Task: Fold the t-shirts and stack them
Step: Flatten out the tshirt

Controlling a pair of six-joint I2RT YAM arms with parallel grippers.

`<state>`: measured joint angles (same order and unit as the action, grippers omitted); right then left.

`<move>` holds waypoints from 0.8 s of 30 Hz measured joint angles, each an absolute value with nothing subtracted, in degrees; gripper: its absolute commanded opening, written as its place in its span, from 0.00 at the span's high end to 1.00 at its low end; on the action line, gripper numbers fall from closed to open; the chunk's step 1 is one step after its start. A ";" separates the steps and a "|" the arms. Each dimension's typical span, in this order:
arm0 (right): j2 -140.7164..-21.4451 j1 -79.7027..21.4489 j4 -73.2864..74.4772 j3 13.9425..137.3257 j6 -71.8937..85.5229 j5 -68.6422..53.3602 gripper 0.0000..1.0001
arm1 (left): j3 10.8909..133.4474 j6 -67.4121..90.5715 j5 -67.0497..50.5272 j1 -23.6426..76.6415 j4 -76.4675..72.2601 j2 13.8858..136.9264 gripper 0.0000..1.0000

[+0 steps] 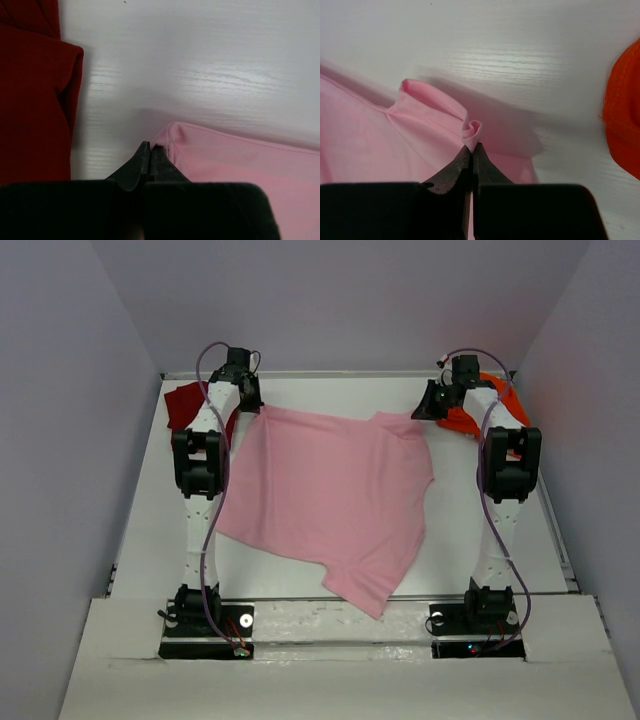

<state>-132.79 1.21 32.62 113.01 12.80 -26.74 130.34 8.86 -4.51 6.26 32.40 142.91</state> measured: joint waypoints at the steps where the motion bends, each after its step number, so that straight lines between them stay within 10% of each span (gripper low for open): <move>1: -132.79 1.21 32.60 113.01 12.91 -26.92 1.00 | 130.34 8.86 -4.64 6.26 32.36 142.98 1.00; 16: -132.79 1.21 32.58 113.12 13.52 -28.56 1.00 | 130.10 8.38 -7.14 5.96 31.46 142.98 0.96; 24: -132.79 1.21 32.56 113.12 13.52 -29.34 1.00 | 130.04 8.40 -5.98 5.96 31.11 142.98 0.14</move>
